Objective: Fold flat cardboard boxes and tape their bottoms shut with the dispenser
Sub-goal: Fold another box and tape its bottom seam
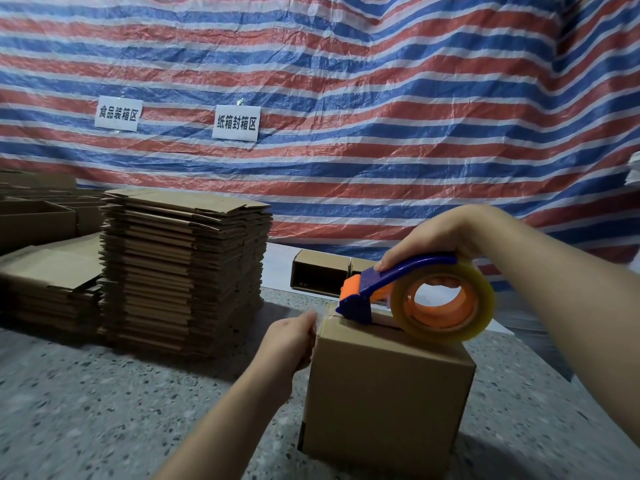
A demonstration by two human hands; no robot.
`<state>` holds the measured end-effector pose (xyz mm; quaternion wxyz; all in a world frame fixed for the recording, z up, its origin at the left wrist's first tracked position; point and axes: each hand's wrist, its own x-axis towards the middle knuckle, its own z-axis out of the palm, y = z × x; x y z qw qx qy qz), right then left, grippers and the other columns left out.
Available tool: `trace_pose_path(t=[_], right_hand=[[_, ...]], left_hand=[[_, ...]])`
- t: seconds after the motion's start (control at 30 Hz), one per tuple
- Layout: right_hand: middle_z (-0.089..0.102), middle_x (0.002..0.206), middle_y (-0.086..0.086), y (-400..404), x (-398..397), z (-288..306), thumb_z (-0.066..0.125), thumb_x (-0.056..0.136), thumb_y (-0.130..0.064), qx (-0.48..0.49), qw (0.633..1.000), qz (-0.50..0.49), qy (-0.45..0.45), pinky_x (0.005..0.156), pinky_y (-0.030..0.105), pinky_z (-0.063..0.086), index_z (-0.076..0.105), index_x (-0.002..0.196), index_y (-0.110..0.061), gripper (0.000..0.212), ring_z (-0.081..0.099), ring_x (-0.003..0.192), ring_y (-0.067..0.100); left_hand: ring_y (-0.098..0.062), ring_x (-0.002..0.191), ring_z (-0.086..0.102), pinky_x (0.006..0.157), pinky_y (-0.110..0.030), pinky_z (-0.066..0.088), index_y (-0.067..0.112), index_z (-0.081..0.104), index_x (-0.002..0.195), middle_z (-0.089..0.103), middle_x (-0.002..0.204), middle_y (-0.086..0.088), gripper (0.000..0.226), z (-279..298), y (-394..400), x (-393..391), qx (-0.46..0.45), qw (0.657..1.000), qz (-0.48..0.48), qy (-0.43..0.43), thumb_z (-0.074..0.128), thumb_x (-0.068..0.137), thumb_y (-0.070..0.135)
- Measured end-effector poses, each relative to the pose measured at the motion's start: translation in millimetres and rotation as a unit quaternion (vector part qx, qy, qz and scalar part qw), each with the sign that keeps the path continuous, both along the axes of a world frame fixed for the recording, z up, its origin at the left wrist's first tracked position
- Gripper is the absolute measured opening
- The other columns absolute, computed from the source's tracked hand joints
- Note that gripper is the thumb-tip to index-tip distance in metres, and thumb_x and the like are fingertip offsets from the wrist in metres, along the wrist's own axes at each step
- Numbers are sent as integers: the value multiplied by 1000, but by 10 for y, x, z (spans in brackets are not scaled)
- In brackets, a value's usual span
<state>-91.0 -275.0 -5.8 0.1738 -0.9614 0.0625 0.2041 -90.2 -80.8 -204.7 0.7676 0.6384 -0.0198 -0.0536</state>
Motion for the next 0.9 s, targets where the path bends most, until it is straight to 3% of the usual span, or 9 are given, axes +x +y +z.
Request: trace_pose_path(t=[0.07,0.17,0.37,0.5,0.6,0.7,0.8,0.9], right_hand=[[74,82,5,-1,-3,-13,80,52,-64,-1,1000,0,-6,55,23,53,74,105,-15,72,66,60,12],[74,84,5,-7,0,-22,81,50,-65,1,1000,-1,-6,56,23,53,74,104,-15,74,65,60,12],[75,85,5,21,9,-31,81,52,-63,-4,1000,-2,-4,55,23,52,74,104,-17,70,66,61,12],[76,87,5,13,2,-46,83,47,-65,-5,1000,-3,-12,58,23,53,73,107,-17,77,67,65,13],[76,87,5,14,-11,-48,82,48,-65,-3,1000,-6,-14,58,23,53,72,107,-16,77,68,64,13],[76,87,4,33,-22,-40,80,51,-64,-4,1000,-2,-11,60,23,53,70,108,-18,75,68,65,12],[76,86,4,25,-10,-37,80,57,-64,-2,1000,-9,-13,59,23,52,71,108,-17,70,67,63,12],[75,87,5,9,-6,-44,80,61,-64,0,1000,-16,-15,59,23,51,73,109,-15,69,65,64,13]], left_hand=[[-24,78,45,74,-36,36,12,61,90,51,79,-13,29,-45,18,-9,60,997,-6,-42,50,101,36],[-24,77,42,71,-36,32,14,60,89,48,81,-11,34,-54,16,-29,97,993,-12,-67,48,101,44],[-24,77,42,64,-31,32,12,57,93,47,85,-13,40,-41,-23,-33,94,995,-24,-5,45,100,49],[-21,75,46,63,-28,35,7,66,91,54,80,-8,52,-82,-31,-53,80,996,-19,40,51,95,57],[-15,65,45,61,-28,36,10,58,82,50,73,-4,38,-134,11,-87,108,994,30,17,53,98,44],[-10,91,58,77,-30,44,21,62,102,63,102,6,33,-96,19,-175,76,983,121,-117,38,104,44],[1,131,38,108,-27,31,36,41,146,41,137,25,50,-29,-73,-339,89,974,60,-197,39,99,55],[-1,138,30,113,-26,25,35,33,152,35,153,18,58,-66,-159,-426,111,973,28,-199,44,98,54]])
